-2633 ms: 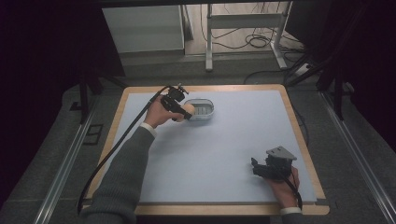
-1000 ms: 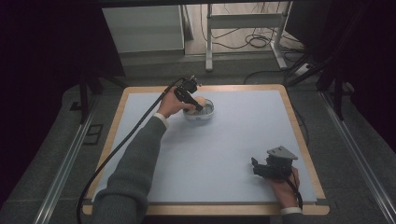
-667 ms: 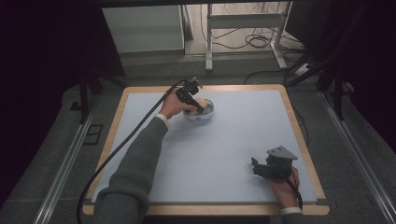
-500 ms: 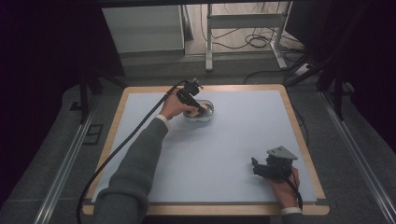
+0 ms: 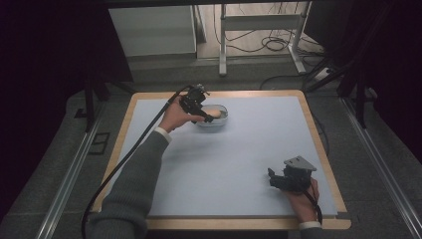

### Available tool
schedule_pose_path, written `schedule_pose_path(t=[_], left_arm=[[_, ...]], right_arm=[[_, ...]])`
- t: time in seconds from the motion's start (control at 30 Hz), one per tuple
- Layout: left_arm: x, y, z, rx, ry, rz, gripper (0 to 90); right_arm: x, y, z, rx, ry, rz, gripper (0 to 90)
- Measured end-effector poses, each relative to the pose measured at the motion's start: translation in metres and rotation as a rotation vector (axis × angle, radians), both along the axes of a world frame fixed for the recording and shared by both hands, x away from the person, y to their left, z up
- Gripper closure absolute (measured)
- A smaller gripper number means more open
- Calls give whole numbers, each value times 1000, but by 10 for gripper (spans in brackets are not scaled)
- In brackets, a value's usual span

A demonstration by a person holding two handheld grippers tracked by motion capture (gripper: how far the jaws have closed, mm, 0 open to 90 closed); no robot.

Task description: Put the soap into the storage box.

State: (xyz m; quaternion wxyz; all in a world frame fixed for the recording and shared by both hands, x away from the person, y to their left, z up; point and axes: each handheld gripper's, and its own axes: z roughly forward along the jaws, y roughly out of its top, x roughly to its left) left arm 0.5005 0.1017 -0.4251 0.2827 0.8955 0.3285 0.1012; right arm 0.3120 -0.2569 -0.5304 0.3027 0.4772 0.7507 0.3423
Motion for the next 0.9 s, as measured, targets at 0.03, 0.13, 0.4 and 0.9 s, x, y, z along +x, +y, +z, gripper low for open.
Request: schedule_pose_path(t=[0.03, 0.13, 0.4, 0.9], left_arm=[[-3, 3, 1, -8, -10, 11, 240], [-11, 12, 3, -33, -25, 33, 245], [-35, 32, 7, -53, -37, 45, 237], [-95, 65, -9, -127, -77, 68, 233]], right_arm=[[0, 0, 0, -4, 0, -1, 90], [0, 2, 0, -18, -2, -5, 90], [1, 2, -1, -25, 4, 1, 90], [-1, 2, 0, -20, -8, 3, 90]])
